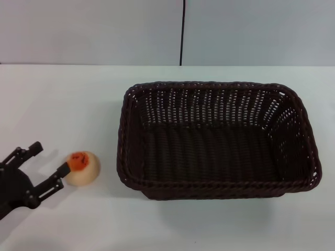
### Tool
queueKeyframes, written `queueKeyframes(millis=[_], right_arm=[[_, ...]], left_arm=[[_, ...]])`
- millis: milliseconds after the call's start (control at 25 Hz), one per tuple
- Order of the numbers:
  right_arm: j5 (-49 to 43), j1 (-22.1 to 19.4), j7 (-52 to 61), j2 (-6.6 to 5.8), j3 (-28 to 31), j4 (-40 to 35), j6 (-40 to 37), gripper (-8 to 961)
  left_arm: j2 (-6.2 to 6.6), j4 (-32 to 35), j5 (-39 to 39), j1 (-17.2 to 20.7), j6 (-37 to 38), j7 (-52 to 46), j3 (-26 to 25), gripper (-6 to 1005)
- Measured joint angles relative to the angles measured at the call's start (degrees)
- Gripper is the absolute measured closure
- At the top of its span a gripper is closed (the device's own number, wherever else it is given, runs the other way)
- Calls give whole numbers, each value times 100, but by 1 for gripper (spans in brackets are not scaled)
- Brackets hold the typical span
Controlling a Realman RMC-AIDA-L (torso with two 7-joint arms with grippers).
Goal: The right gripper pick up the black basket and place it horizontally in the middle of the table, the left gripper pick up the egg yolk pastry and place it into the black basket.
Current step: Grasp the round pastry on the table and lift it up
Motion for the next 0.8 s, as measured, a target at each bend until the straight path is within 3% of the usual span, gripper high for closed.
queueKeyframes(millis=[320, 520, 800], right_arm=[[28, 80, -286, 4, 192, 800, -239, 201], [34, 197, -306, -9, 255, 1162, -312, 201], [38, 211, -318, -6, 334, 1335, -385, 201]], left_arm=[[-15, -159, -1, -187, -716, 38, 616, 166], [-11, -520, -2, -296, -1154, 409, 683, 166], [-10, -573, -38, -315, -1173, 452, 648, 166]])
